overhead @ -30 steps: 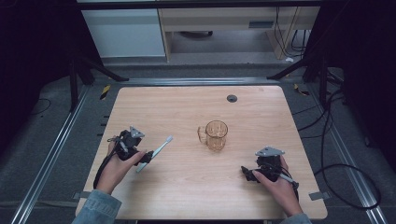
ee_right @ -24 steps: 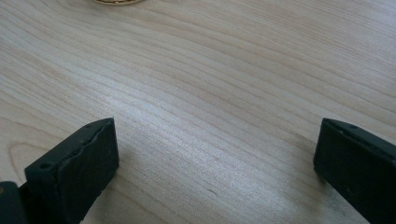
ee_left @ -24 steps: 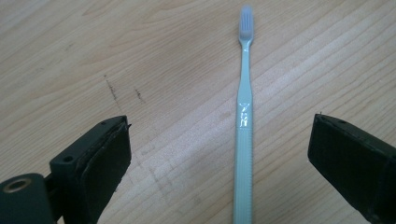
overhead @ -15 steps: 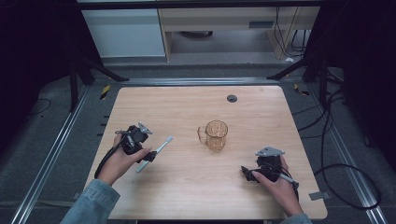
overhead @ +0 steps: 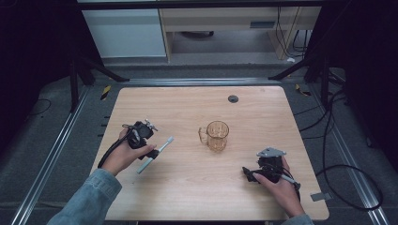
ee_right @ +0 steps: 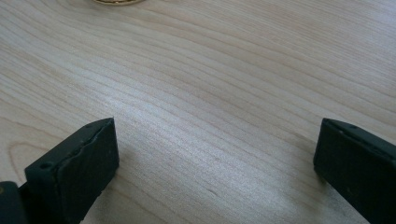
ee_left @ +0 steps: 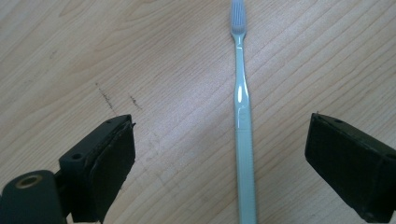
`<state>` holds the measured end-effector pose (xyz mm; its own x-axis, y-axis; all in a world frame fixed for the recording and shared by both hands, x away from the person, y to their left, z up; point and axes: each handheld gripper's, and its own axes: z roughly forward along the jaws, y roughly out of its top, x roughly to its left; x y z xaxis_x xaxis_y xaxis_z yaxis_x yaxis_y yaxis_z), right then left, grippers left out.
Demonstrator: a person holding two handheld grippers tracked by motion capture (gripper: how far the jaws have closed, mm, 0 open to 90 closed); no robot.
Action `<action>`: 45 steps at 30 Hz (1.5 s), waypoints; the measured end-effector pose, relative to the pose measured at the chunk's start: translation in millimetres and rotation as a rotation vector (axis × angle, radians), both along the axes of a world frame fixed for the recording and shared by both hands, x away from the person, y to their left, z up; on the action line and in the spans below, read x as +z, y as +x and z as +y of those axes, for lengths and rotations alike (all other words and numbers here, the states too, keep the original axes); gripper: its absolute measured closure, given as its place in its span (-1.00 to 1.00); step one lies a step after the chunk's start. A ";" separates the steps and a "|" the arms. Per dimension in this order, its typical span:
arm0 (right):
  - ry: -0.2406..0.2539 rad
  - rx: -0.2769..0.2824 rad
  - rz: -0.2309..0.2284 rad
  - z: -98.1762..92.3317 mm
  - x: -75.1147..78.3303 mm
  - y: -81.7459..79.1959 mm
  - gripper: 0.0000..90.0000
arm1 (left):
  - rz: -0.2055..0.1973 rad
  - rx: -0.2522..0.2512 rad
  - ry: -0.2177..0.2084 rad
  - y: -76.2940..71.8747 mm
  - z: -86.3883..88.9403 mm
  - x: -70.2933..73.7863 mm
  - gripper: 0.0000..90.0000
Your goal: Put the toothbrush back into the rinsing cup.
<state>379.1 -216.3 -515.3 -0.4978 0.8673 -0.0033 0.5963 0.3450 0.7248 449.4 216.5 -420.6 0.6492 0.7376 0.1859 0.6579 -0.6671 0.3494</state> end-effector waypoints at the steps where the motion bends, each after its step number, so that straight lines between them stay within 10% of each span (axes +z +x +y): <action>1: 0.000 0.000 0.000 0.0 0.0 0.0 -0.99 | 0.000 0.000 0.000 0.0 0.0 0.0 -0.81; 24: 0.003 -0.001 0.001 -0.4 0.1 0.1 -0.98 | 0.131 -0.015 0.053 23.7 -14.8 0.6 -0.14; 45: 0.004 -0.002 0.002 -0.4 0.1 0.0 -0.98 | 0.273 -0.032 0.057 45.8 -24.6 -32.2 0.40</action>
<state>379.1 -216.7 -515.2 -0.4962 0.8682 0.0016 0.5984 0.3407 0.7251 495.1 191.9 -452.8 0.7036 0.7094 0.0411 0.7010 -0.7024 0.1232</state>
